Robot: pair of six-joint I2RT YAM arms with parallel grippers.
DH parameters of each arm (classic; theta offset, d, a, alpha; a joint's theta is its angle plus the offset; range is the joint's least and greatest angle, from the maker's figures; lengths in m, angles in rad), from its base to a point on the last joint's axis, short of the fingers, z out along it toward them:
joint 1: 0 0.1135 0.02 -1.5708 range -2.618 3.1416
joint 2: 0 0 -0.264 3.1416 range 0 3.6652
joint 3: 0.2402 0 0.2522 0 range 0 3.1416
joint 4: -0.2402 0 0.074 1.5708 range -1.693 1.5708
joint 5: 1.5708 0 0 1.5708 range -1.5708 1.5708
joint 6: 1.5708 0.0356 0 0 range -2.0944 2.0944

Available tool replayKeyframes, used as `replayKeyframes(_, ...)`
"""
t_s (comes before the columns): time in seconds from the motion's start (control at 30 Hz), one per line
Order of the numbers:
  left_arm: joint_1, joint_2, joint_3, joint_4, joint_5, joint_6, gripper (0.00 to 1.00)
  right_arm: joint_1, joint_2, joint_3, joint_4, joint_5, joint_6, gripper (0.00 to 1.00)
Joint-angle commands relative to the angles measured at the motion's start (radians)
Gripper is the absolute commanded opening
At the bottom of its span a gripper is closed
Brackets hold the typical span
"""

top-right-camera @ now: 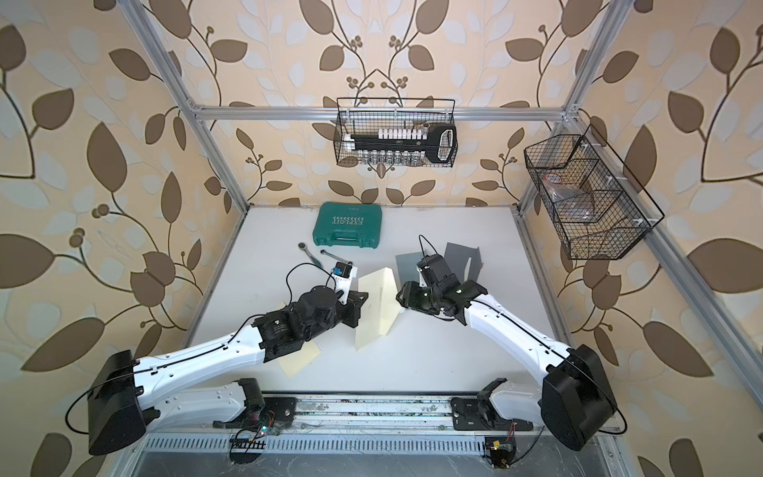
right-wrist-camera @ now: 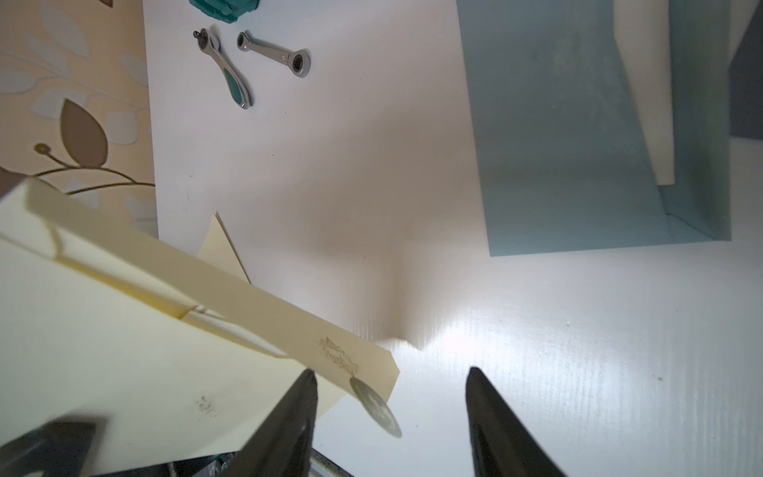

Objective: Open the envelope
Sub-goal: Open the envelope flap on the envelope.

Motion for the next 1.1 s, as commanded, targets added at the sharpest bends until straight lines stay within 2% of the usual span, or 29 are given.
replayKeyframes(0.0, 0.017, -0.028, 0.030, 0.021, 0.057, -0.056, 0.00, -0.034, -0.023, -0.032, 0.042, -0.141, -0.084, 0.57)
replayKeyframes(0.1, 0.049, -0.031, 0.036, 0.017, 0.097, -0.108, 0.00, -0.038, -0.062, -0.038, 0.081, -0.215, -0.121, 0.57)
replayKeyframes(0.17, 0.065, -0.038, 0.048, -0.009, 0.108, -0.144, 0.00, -0.027, -0.144, -0.092, 0.204, -0.295, -0.118, 0.60)
replayKeyframes(0.27, 0.099, -0.063, 0.047, -0.012, 0.128, -0.206, 0.00, 0.004, -0.259, -0.170, 0.275, -0.197, -0.106, 0.69)
replayKeyframes(0.33, 0.132, -0.080, 0.042, -0.008, 0.148, -0.264, 0.00, 0.011, -0.305, -0.199, 0.281, -0.150, -0.105, 0.70)
replayKeyframes(0.4, 0.180, -0.099, 0.033, -0.002, 0.162, -0.364, 0.00, 0.017, -0.333, -0.216, 0.288, -0.149, -0.105, 0.72)
replayKeyframes(0.43, 0.206, -0.109, 0.023, 0.014, 0.176, -0.415, 0.00, 0.020, -0.339, -0.218, 0.303, -0.191, -0.134, 0.73)
replayKeyframes(0.47, 0.226, -0.116, 0.016, 0.035, 0.196, -0.426, 0.00, 0.027, -0.343, -0.217, 0.312, -0.218, -0.158, 0.82)
replayKeyframes(0.5, 0.239, -0.121, 0.014, 0.054, 0.218, -0.468, 0.00, 0.035, -0.340, -0.219, 0.307, -0.203, -0.162, 0.86)
replayKeyframes(0.63, 0.253, -0.135, 0.021, 0.113, 0.275, -0.497, 0.00, 0.042, -0.300, -0.216, 0.271, -0.151, -0.163, 0.85)
replayKeyframes(0.87, 0.254, -0.161, 0.029, 0.160, 0.329, -0.497, 0.00, 0.041, -0.274, -0.223, 0.353, -0.227, -0.126, 0.79)
replayKeyframes(1.07, 0.256, -0.152, 0.041, 0.182, 0.380, -0.490, 0.00, -0.044, -0.284, -0.319, 0.616, -0.404, 0.019, 0.73)
